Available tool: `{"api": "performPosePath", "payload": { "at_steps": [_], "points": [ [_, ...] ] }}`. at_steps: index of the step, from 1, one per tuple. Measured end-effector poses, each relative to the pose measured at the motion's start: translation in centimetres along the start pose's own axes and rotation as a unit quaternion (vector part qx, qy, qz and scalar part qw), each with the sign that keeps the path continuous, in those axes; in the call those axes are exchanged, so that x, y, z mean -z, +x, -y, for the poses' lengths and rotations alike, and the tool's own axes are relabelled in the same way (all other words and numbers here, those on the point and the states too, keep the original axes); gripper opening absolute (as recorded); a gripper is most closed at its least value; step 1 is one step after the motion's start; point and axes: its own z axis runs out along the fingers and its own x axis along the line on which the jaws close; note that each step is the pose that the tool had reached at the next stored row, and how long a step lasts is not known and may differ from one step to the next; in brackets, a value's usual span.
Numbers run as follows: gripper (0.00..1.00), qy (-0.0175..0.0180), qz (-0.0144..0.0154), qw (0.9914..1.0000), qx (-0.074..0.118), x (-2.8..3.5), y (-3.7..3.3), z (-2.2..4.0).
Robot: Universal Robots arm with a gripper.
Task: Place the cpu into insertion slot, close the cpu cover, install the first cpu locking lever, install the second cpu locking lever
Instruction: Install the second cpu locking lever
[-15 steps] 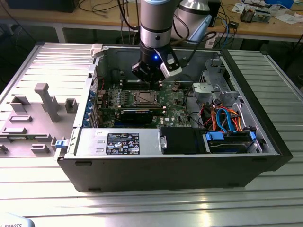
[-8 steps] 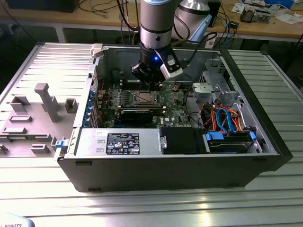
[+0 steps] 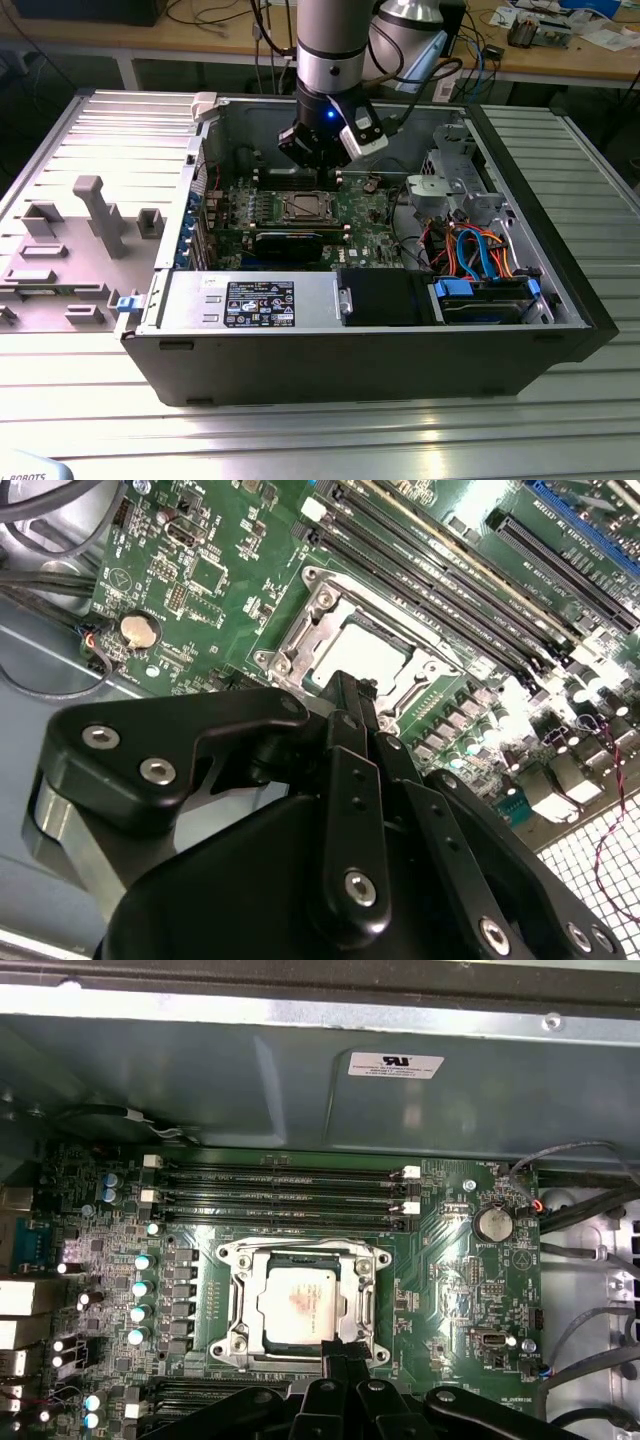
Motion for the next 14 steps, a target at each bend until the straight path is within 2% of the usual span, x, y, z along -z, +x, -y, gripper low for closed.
{"api": "performPosePath", "payload": {
  "at_steps": [12,14],
  "points": [
    [0.11,0.0004,0.0000,1.00000,0.000,0.00,0.01,0.02],
    [0.11,0.0004,-0.0001,1.00000,0.000,0.03,0.01,0.18]
  ]
}}
